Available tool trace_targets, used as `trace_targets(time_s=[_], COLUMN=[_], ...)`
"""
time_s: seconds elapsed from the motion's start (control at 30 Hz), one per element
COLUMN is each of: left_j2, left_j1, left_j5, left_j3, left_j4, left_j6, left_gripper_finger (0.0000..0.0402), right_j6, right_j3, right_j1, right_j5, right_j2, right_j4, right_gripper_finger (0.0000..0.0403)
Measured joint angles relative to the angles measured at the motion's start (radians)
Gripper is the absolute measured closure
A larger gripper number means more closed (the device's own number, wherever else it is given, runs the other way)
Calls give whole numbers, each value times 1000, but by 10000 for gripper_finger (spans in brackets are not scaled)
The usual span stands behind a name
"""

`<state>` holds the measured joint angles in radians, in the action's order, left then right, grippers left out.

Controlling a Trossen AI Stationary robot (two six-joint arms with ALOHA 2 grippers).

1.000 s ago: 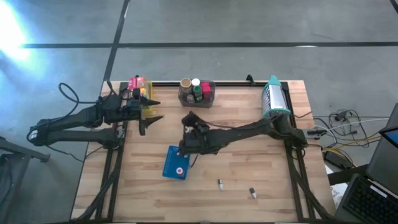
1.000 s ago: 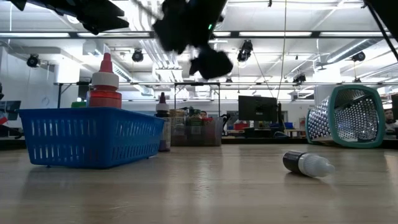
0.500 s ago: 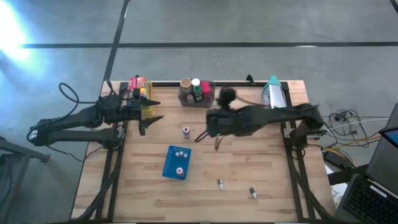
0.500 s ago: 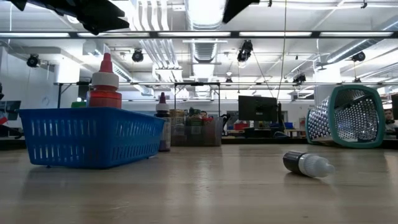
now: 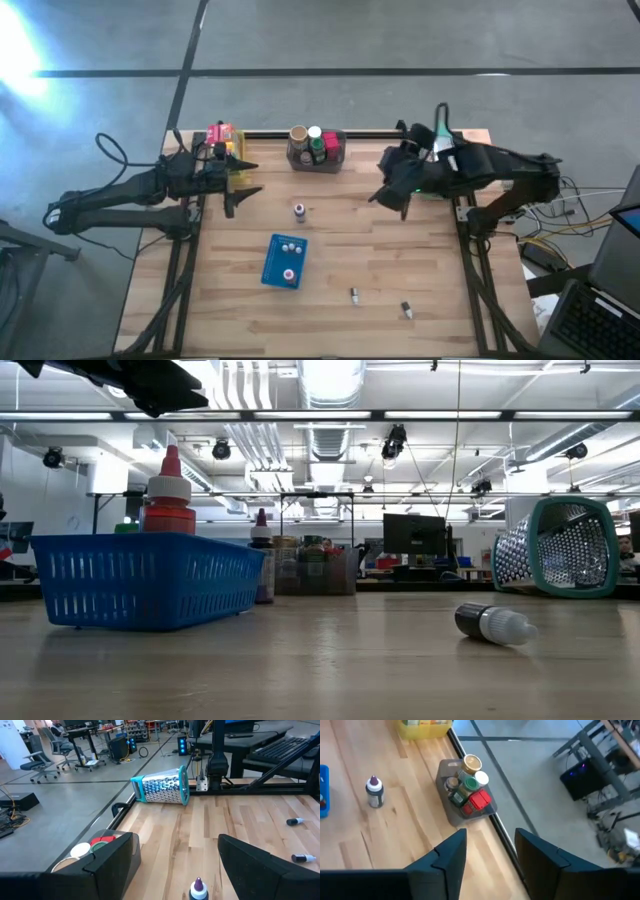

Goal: Pick & Place Kitchen Items
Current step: Put the large purple food coloring bottle into the blue bin

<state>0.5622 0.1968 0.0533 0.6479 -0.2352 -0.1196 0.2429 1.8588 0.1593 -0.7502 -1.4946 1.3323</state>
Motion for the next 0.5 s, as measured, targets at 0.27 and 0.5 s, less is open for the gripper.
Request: trace_targets(time_s=[0.27,0.5], left_j2=[4,4], left_j1=[0,0], left_j5=[0,0], left_j3=[0,0], left_j4=[-1,-1], left_j6=[0,0], left_gripper_finger=[106,106], right_j6=[107,90], right_j3=[-211,-428], right_j1=[0,-1], right_j5=[28,108], right_j2=[165,301], right_j4=[-17,-205], right_gripper_finger=[296,373])
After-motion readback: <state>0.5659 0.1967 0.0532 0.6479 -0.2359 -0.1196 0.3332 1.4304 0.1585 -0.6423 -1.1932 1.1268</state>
